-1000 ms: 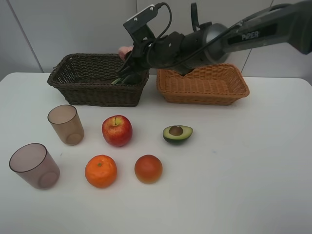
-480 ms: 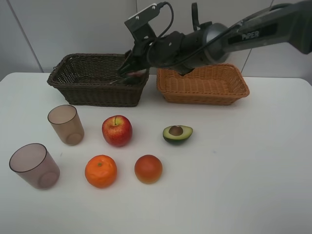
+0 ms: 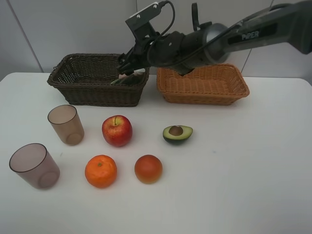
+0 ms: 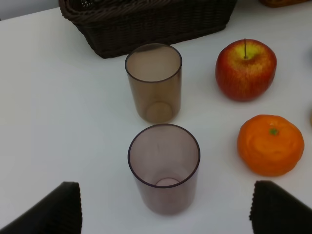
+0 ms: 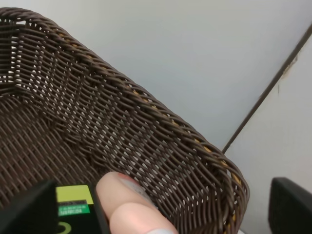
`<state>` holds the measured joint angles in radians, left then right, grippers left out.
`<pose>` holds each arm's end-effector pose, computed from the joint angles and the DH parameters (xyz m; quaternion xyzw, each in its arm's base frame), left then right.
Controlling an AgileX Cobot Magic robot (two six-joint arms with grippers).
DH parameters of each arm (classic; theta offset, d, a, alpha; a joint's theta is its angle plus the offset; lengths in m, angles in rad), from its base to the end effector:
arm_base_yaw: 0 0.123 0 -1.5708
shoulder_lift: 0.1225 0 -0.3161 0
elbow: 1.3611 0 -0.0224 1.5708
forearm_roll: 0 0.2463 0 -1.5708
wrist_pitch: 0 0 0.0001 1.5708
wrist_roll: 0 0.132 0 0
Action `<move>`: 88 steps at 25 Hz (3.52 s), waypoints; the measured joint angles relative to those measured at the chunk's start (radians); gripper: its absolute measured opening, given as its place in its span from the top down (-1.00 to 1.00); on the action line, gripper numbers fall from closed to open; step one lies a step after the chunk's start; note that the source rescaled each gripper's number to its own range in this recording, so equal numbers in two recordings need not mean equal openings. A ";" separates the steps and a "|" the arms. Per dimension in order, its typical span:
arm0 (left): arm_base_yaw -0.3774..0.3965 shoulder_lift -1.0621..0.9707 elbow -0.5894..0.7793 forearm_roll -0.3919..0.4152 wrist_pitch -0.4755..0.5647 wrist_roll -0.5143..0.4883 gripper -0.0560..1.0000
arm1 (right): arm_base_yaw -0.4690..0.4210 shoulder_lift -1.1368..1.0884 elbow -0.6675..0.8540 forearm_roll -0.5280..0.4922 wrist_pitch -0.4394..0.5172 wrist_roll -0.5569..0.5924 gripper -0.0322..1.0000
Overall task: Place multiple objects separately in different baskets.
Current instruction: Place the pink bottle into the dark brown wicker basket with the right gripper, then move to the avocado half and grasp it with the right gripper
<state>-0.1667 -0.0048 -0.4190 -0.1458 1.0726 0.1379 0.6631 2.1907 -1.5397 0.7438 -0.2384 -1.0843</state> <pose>-0.0018 -0.0168 0.2308 0.1329 0.8629 -0.0798 0.4811 0.4500 0.3248 0.1940 -0.3640 0.7441 0.0196 0.5598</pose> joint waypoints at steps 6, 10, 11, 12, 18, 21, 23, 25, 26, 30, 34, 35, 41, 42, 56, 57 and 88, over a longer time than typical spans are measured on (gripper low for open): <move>0.000 0.000 0.000 0.000 0.000 0.000 -0.89 | 0.000 0.000 0.000 0.006 0.000 0.000 -0.92; 0.000 0.000 0.000 0.000 0.000 0.000 -0.89 | 0.000 0.000 0.000 0.006 0.000 0.000 -0.92; 0.000 0.000 0.000 0.000 0.000 0.000 -0.89 | 0.000 0.000 0.000 0.006 0.000 0.000 -0.92; 0.000 0.000 0.000 0.000 0.000 0.000 -0.89 | 0.000 0.000 0.000 0.006 0.000 0.000 -0.92; 0.000 0.000 0.000 0.000 0.000 0.000 -0.89 | 0.000 0.000 0.000 0.006 0.000 -0.008 -0.92; 0.000 0.000 0.000 0.000 0.000 0.000 -0.89 | 0.000 0.000 0.000 0.006 -0.001 -0.025 -0.92; 0.000 0.000 0.000 0.000 0.000 0.000 -0.89 | 0.000 0.000 0.000 0.006 -0.001 -0.027 -0.92; 0.000 0.000 0.000 0.000 0.000 0.000 -0.89 | 0.000 0.000 0.000 0.006 -0.001 -0.029 -0.92; 0.000 0.000 0.000 0.000 0.000 0.000 -0.89 | 0.000 0.000 0.000 0.006 -0.001 -0.030 -0.92; 0.000 0.000 0.000 0.000 0.000 0.000 -0.89 | 0.000 -0.009 0.000 0.007 0.000 -0.030 -0.92; 0.000 0.000 0.000 0.000 0.000 0.000 -0.89 | 0.000 -0.055 0.000 0.010 0.007 -0.030 -0.92; 0.000 0.000 0.000 0.000 0.000 0.000 -0.89 | 0.000 -0.070 0.000 0.010 0.015 -0.030 -0.92; 0.000 0.000 0.000 0.000 0.000 0.000 -0.89 | 0.000 -0.197 0.052 0.010 0.060 -0.030 -0.92; 0.000 0.000 0.000 0.000 0.000 0.000 -0.89 | 0.000 -0.224 0.079 0.010 0.060 -0.030 -0.92; 0.000 0.000 0.000 0.000 0.000 0.000 -0.89 | 0.000 -0.652 0.533 0.008 0.058 -0.030 -0.92; 0.000 0.000 0.000 0.000 0.000 0.000 -0.89 | 0.000 -0.678 0.565 0.005 0.058 -0.030 -0.92; 0.000 0.000 0.000 0.000 0.000 0.000 -0.89 | -0.130 -0.479 0.577 -0.616 0.645 -0.030 -0.65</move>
<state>-0.1667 -0.0048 -0.4190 -0.1458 1.0726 0.1379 0.5327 1.7115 -0.9630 0.1273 0.4063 -1.1145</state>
